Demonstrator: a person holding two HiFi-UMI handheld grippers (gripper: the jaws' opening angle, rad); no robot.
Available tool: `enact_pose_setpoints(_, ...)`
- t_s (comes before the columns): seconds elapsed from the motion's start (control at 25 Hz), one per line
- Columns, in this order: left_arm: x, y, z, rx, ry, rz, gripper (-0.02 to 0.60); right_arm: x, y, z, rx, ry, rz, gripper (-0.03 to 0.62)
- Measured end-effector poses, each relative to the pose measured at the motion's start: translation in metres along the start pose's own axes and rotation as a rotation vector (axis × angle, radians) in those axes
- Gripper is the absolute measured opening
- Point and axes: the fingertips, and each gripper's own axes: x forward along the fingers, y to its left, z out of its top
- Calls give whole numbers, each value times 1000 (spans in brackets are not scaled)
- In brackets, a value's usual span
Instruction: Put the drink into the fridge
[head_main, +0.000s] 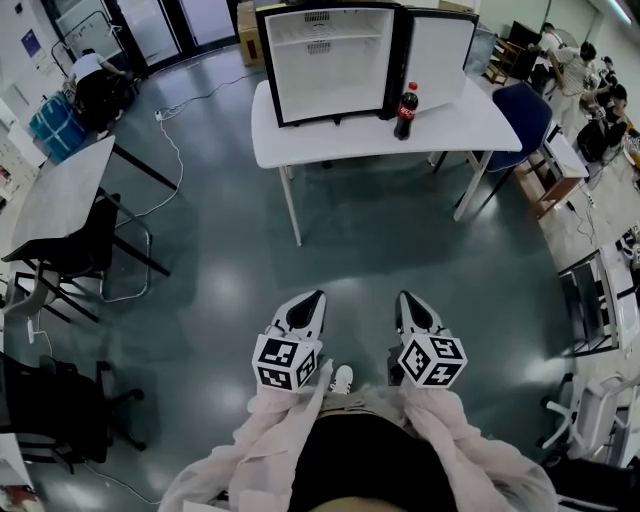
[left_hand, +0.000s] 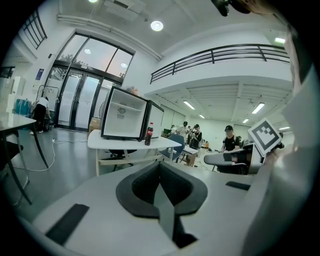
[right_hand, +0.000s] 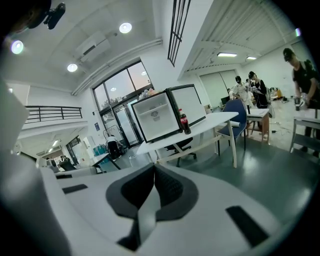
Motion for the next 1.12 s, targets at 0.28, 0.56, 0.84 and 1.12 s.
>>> enact_pose_setpoints(0.28,19,11,5,-23,3,26,11,24,-8,11,3,13,11,12)
enact_pose_setpoints(0.56,27,21,2,-30,13,42,11,38,-10,2,12,42,17,12)
enact_pose_setpoints(0.84,47,32,2,-37,26,43,11,58,-16,6,15,53,18,12)
enact_pose_setpoints(1.12,87,51,13,-37,33,25,11,94,-30,16,23,64,-1,12)
